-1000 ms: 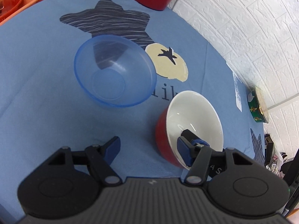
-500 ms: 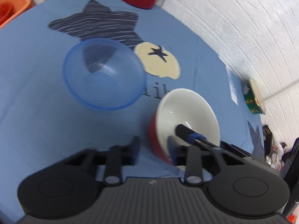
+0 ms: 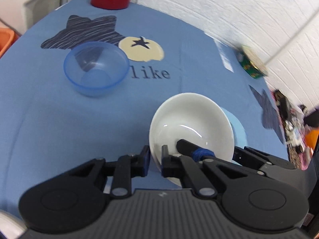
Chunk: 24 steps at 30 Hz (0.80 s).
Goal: Organize plates and bowls
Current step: 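Grip the red bowl with the right tool and lower it into the steel bowl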
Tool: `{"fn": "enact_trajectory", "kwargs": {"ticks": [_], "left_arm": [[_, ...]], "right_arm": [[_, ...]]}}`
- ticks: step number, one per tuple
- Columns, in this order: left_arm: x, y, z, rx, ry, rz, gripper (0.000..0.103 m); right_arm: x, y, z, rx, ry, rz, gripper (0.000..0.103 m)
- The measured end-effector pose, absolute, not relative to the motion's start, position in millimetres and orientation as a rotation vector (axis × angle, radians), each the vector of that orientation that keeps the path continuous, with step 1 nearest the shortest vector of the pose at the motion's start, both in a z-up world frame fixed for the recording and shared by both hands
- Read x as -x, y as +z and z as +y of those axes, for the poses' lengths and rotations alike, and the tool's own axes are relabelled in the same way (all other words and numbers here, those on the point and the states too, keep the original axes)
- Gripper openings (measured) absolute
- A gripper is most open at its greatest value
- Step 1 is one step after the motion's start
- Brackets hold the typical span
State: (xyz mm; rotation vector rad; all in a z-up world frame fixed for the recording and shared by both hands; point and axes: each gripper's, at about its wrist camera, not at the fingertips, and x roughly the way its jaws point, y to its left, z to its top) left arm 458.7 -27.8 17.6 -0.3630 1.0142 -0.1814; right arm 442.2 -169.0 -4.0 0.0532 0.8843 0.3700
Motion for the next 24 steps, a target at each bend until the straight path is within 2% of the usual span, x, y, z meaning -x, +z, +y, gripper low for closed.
{"fn": "enact_trajectory", "kwargs": {"ticks": [11, 24], "left_arm": [[-326.5, 52.1, -52.9, 0.279, -0.344, 1.033, 0.000], [-245.4, 15.7, -45.9, 0.230, -0.377, 1.109, 0.001]], "right_arm": [[-301.9, 21.6, -200.1, -0.098, 0.326, 0.904, 0.029], [-230.8, -12.7, -182.9, -0.090, 0.314, 0.972, 0.030]]}}
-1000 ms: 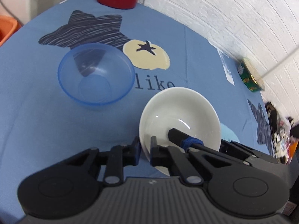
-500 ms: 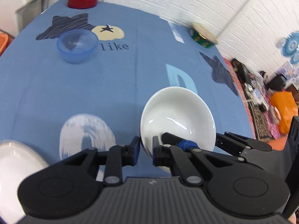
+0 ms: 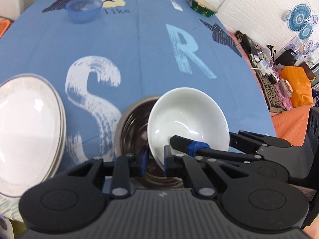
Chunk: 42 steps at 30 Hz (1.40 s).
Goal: Organize plates and bowls
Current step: 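Grip the red bowl with the right tool and lower it into the steel bowl, then reach the right tool to the translucent blue bowl and grip its rim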
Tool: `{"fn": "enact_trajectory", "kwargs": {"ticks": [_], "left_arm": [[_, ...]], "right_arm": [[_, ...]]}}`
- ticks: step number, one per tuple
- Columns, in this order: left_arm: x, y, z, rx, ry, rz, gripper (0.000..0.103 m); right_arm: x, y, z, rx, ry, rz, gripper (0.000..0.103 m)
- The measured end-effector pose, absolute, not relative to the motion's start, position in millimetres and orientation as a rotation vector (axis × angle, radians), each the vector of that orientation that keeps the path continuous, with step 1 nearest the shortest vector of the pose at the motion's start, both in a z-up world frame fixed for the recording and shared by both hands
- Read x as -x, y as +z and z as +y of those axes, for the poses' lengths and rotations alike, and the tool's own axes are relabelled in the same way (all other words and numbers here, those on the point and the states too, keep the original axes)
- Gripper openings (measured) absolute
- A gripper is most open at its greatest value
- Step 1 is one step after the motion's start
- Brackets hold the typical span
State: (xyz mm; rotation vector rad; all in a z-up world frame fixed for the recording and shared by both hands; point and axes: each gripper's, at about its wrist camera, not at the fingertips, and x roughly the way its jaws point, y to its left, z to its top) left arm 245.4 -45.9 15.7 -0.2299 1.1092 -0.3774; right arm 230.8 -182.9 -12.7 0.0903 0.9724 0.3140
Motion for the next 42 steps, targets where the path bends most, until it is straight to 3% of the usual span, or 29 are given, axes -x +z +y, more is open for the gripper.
{"fn": "enact_trajectory", "kwargs": {"ticks": [8, 13, 16, 22, 31, 42], "left_arm": [[-245.5, -1.8, -35.1, 0.270, -0.379, 1.141, 0.001], [-248.7, -2.6, -30.6, 0.296, -0.388, 1.153, 0.007], [-248.4, -0.3, -27.8, 0.303, -0.390, 1.151, 0.016], [-245.0, 13.7, -22.3, 0.307, -0.398, 1.089, 0.047], [-241.3, 42.8, 3.3, 0.331, -0.414, 1.015, 0.051], [-291.8, 51.4, 101.7, 0.381, -0.216, 0.969, 0.055]], "right_arm": [[-230.8, -23.8, -176.0, -0.083, 0.308, 0.996, 0.030], [-230.4, -22.7, -177.4, -0.121, 0.281, 1.005, 0.030], [-229.7, -18.5, -176.9, -0.114, 0.269, 0.998, 0.030], [-229.4, -2.2, -182.4, -0.103, 0.243, 0.955, 0.032], [-230.4, 13.4, -187.1, -0.152, 0.247, 0.910, 0.034], [-280.0, 20.6, -161.4, -0.200, 0.313, 0.931, 0.036]]}}
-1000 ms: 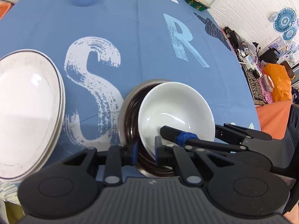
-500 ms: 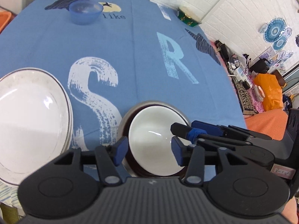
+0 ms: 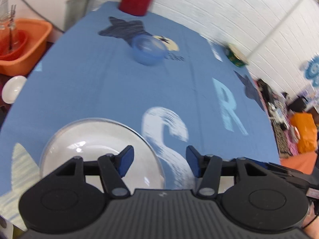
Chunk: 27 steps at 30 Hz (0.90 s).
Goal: Organize plates and bowls
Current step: 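Reach the right tool to the translucent blue bowl and grip its rim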
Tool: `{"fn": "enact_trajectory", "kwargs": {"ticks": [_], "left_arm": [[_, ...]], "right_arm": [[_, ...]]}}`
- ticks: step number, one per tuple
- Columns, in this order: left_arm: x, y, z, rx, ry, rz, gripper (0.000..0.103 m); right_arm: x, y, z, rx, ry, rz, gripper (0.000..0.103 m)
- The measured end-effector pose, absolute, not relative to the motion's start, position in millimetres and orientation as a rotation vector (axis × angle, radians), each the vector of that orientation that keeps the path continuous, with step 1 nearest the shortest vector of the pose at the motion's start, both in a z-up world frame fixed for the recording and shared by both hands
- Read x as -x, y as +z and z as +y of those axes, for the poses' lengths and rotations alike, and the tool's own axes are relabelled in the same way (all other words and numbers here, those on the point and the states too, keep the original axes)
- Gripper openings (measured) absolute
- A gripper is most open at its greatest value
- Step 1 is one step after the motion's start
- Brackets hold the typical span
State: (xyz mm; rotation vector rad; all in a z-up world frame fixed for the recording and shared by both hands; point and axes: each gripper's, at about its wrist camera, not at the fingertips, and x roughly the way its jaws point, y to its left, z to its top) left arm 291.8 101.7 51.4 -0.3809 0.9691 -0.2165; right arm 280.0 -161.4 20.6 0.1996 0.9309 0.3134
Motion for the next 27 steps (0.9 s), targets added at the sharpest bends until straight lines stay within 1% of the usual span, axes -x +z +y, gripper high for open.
{"fn": "enact_trajectory", "kwargs": {"ticks": [6, 9, 16, 20, 27], "left_arm": [[-364.5, 60.9, 140.9, 0.395, -0.147, 0.939, 0.055], [-407.6, 64.6, 147.4, 0.383, -0.143, 0.921, 0.057], [-501.1, 43.6, 142.8, 0.394, -0.116, 0.949, 0.057], [-536.3, 23.1, 139.5, 0.424, -0.116, 0.989, 0.057], [-563.8, -1.8, 131.3, 0.394, -0.103, 1.011, 0.057]], "right_arm": [[-352.6, 30.0, -131.8, -0.194, 0.344, 0.933, 0.037], [-400.4, 30.0, -117.7, -0.216, 0.345, 0.929, 0.038], [-501.6, 6.6, -88.6, -0.218, 0.324, 0.966, 0.039], [-534.5, -6.8, -74.7, -0.141, 0.306, 0.981, 0.041], [-562.2, -25.3, -63.3, -0.102, 0.316, 1.015, 0.041]]}}
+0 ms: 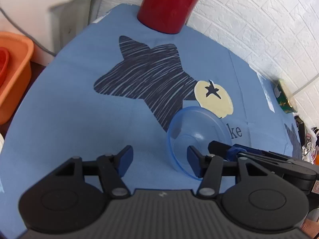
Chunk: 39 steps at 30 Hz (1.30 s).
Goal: Organize plates and bowls
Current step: 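Reach the right tool to the translucent blue bowl and grip its rim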
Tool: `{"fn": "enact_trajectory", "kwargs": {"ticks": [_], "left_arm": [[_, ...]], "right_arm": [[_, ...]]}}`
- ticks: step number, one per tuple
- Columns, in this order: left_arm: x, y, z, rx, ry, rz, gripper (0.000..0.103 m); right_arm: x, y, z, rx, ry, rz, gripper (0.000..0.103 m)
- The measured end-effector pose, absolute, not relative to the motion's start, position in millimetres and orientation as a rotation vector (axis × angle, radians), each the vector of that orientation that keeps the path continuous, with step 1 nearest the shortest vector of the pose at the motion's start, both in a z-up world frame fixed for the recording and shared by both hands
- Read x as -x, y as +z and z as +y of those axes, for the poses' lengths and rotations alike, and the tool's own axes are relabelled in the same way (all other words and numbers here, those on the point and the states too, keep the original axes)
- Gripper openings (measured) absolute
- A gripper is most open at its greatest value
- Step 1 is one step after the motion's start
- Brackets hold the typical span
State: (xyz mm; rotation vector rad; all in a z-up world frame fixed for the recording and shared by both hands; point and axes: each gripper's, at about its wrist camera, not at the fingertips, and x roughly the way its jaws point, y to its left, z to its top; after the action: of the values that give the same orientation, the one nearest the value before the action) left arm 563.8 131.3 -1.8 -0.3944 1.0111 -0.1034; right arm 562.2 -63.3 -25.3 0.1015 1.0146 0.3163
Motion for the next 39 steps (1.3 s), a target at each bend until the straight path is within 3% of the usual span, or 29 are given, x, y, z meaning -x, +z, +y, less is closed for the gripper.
{"fn": "enact_trajectory", "kwargs": {"ticks": [17, 21, 24, 25, 26, 39], "left_arm": [[-566.3, -17.4, 126.6, 0.314, -0.044, 0.973, 0.057], [-566.1, -18.7, 125.6, 0.305, -0.052, 0.964, 0.057], [-566.8, -18.7, 124.2, 0.293, -0.093, 0.973, 0.026], [-566.5, -18.5, 122.2, 0.288, -0.104, 0.982, 0.007], [-565.0, -18.2, 119.2, 0.289, -0.125, 0.993, 0.000], [-494.3, 31.7, 101.0, 0.274, -0.167, 0.964, 0.000]], "right_arm": [[-565.8, -41.1, -41.8, 0.015, 0.304, 0.968, 0.042], [-562.7, -41.8, -46.6, -0.037, 0.333, 0.946, 0.031], [-559.1, -42.0, -44.3, -0.083, 0.388, 0.956, 0.027], [-556.8, -40.8, -41.1, -0.089, 0.406, 0.959, 0.027], [-554.0, -38.7, -38.1, -0.091, 0.417, 0.960, 0.023], [-485.7, 4.7, -54.3, -0.098, 0.426, 0.966, 0.028]]}}
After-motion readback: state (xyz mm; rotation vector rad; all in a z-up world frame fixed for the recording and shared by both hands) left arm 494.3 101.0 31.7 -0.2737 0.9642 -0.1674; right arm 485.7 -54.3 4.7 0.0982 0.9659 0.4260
